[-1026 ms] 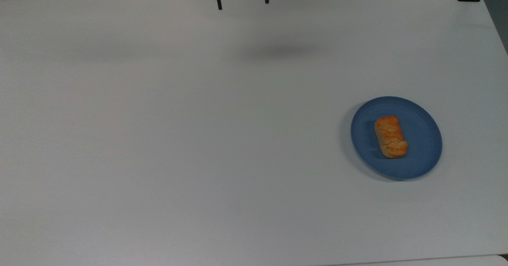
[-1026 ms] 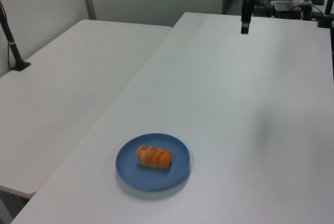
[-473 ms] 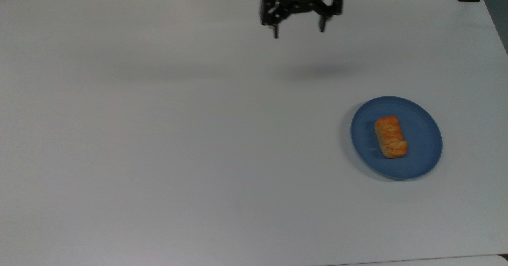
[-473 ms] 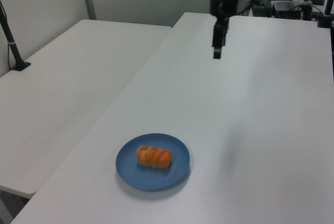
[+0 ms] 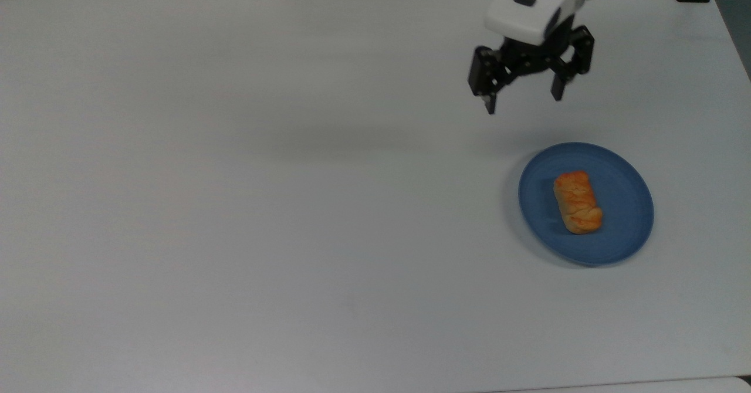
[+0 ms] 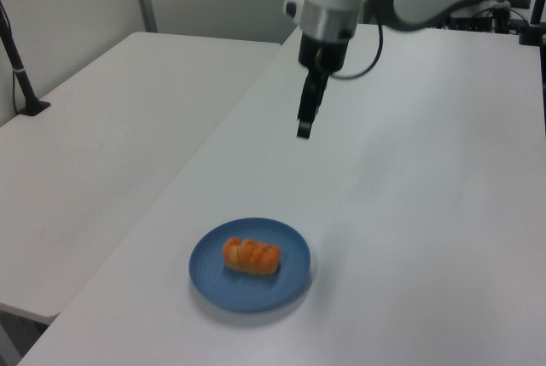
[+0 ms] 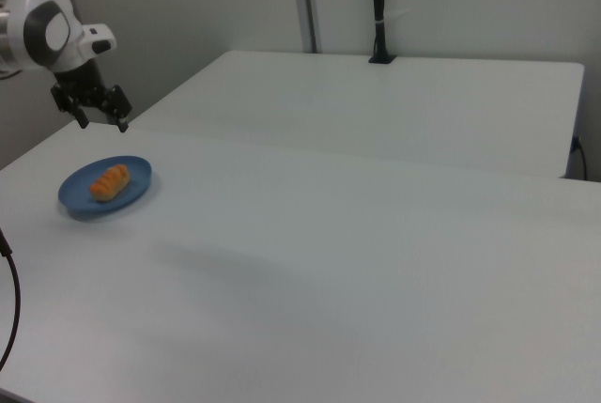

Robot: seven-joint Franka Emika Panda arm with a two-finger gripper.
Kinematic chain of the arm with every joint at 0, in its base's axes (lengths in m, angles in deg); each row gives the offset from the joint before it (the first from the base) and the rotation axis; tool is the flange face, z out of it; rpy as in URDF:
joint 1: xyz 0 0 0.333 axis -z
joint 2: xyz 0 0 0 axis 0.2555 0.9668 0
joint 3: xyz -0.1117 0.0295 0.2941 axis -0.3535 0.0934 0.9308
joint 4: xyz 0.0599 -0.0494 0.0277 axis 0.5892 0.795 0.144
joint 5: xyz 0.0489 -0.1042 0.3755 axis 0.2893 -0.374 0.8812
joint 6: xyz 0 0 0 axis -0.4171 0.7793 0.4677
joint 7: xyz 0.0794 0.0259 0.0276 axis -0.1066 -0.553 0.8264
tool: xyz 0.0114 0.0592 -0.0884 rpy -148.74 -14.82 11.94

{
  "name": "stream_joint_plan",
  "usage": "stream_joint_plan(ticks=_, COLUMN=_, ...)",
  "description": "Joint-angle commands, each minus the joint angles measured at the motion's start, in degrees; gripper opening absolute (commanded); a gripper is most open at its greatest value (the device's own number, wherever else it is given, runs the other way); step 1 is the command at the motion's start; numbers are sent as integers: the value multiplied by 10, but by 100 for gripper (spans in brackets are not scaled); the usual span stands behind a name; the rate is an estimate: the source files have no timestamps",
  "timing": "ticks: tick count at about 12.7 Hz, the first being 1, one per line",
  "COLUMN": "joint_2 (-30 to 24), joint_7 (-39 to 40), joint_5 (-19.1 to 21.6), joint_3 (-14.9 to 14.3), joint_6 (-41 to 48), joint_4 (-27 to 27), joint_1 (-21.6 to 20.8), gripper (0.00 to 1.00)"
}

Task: Put the bread on the table
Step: 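Move the open gripper over the orange bread roll on the blue plate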

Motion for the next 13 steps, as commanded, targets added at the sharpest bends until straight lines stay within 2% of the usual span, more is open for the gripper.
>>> stream_joint_plan(ticks=1, joint_2=48, joint_7=-30, joint_5=-13, joint_3=-7, joint_6=-59, joint_4=-23, joint_1=-28, gripper=100)
stream_joint_plan(ticks=5, joint_2=112, joint_7=-120, joint_5=-62, joint_3=-7, joint_6=-122, joint_4=-51, joint_1=-54, gripper=100)
stream_joint_plan(ticks=8, joint_2=172, joint_7=-156, joint_5=-77, joint_3=-9, joint_6=-162, joint_4=-82, joint_1=-70, gripper=100)
stream_joint_plan(ticks=10, joint_2=190, joint_7=-174, joint_5=-82, joint_3=-9, joint_6=-202, joint_4=-81, joint_1=-74, gripper=100)
stream_joint_plan(ticks=13, joint_2=209, joint_7=-200, joint_5=-114, joint_3=-7, joint_6=-236, joint_4=-81, joint_1=-82, gripper=100)
